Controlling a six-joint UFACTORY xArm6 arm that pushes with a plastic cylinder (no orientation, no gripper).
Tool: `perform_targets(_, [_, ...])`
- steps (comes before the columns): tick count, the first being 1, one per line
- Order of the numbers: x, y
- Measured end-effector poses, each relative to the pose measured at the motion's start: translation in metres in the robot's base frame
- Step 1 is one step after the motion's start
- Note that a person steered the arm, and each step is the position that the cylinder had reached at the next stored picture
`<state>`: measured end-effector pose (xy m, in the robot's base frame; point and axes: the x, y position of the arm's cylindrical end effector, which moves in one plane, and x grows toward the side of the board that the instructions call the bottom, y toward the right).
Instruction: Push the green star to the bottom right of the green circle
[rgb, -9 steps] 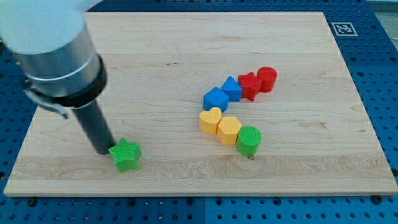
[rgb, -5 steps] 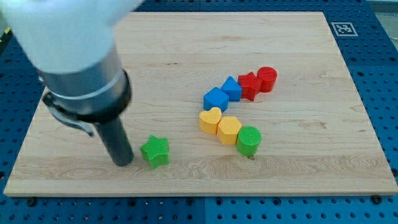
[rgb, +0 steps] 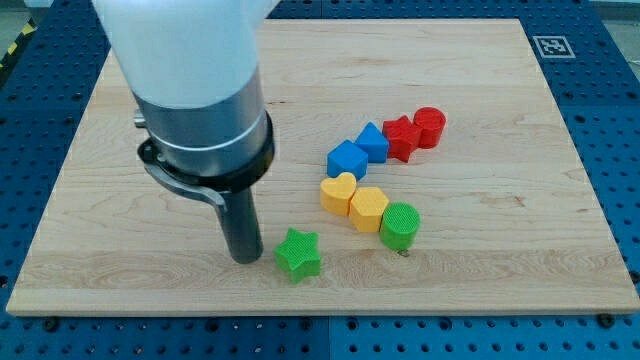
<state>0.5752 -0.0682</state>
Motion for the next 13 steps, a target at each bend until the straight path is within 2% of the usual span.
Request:
perform_targets(2, [0.022,0.065])
perform_targets(4, [0.034,0.052])
perform_targets(6, [0.039,0.125])
perform_targets(8, [0.043,0.133])
perform_targets(10, [0.042,0.164])
perform_targets(13, [0.030,0.167])
